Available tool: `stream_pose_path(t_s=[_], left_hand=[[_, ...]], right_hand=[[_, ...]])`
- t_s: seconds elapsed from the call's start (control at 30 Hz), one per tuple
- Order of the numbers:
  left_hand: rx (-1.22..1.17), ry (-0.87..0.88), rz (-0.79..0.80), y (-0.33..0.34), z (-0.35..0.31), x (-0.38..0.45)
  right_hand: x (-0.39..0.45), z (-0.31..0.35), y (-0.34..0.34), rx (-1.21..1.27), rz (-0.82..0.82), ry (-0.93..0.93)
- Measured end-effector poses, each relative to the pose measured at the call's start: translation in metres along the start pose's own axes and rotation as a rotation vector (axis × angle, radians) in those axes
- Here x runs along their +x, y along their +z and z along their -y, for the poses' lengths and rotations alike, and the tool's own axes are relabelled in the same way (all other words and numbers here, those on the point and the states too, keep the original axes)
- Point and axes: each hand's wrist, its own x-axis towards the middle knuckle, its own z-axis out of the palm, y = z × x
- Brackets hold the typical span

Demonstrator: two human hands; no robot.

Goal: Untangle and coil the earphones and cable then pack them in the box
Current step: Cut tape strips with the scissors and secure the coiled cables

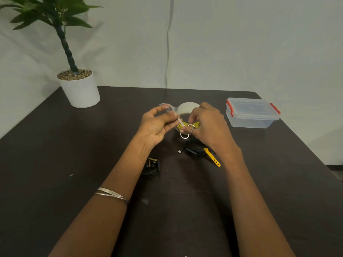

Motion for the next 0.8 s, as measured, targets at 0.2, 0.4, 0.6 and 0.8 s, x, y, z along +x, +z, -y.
stream_pose_path(t_s=[0.2, 0.4, 0.6, 0.8], left_hand=[[-0.047, 0.002, -0.011, 0.002, 0.001, 0.000], [-0.030, 0.000, 0.017, 0.002, 0.002, 0.000], [0.233, -0.034, 0.102, -0.004, -0.004, 0.001], [0.434, 0.049, 0.035, -0.012, -0.002, 0.004]], right_hand=[[-0.005, 0.012, -0.003, -0.278, 0.057, -0.032], [-0.003, 0.007, 0.000, -0.293, 0.110, 0.017], [0.003, -0.024, -0.012, 0.284, -0.190, 0.160], [0.004, -0.009, 0.008, 1.045, -0.212, 0.107]])
